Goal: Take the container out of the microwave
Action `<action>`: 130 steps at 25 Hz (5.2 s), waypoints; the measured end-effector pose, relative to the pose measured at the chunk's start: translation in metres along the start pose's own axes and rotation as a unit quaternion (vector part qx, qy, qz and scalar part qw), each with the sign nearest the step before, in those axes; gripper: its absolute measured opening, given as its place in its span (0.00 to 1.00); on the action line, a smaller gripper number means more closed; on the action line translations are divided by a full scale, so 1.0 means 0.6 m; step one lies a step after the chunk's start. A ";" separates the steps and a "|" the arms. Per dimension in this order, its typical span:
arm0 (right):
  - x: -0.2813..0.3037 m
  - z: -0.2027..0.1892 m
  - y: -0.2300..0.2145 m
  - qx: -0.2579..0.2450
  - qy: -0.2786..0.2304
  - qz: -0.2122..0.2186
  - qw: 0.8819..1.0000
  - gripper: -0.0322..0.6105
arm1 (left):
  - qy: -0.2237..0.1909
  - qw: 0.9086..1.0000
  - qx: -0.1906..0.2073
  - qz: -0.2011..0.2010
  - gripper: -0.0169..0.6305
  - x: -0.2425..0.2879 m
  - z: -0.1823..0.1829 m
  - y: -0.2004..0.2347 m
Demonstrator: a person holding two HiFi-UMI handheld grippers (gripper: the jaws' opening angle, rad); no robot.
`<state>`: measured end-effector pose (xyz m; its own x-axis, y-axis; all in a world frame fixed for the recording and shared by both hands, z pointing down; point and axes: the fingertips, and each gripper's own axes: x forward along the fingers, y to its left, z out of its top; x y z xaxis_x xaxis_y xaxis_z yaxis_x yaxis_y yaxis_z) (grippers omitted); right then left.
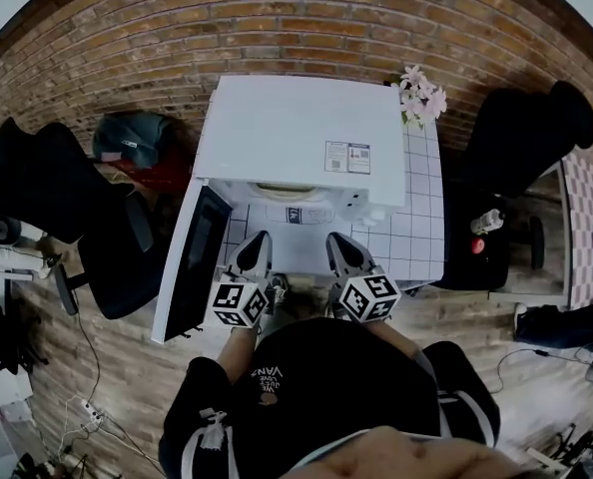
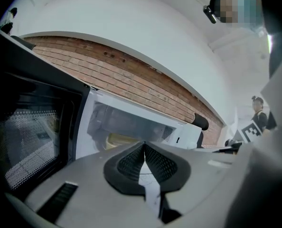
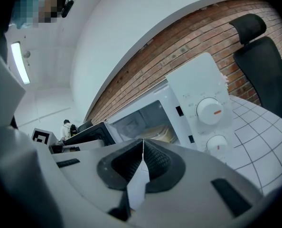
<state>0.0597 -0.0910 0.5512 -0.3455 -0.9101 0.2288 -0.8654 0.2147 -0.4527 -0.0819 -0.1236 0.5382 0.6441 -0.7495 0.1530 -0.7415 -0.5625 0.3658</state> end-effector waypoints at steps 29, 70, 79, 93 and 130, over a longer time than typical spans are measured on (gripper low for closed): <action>0.123 -0.017 -0.038 0.101 -0.028 -0.062 0.993 0.28 | 0.028 0.989 -0.146 0.010 0.29 0.118 -0.028 0.126; 0.224 -0.010 -0.097 0.238 -0.111 -0.146 0.954 0.39 | -0.018 0.959 -0.272 0.080 0.40 0.224 -0.017 0.222; 0.234 -0.008 -0.103 0.227 -0.115 -0.152 0.955 0.39 | -0.005 0.961 -0.266 0.072 0.40 0.236 -0.021 0.228; 0.249 -0.012 -0.099 0.215 -0.106 -0.128 0.962 0.39 | 0.030 0.971 -0.233 0.054 0.40 0.249 -0.033 0.216; 0.177 -0.047 -0.066 0.182 -0.062 -0.118 0.974 0.39 | 0.035 0.970 -0.233 0.064 0.36 0.154 -0.070 0.175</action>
<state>0.0472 -0.1864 0.6179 -0.0861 -0.9596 0.2677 -0.7214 -0.1253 -0.6811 -0.0924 -0.2373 0.6295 0.5760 -0.7683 0.2794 -0.6611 -0.2367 0.7120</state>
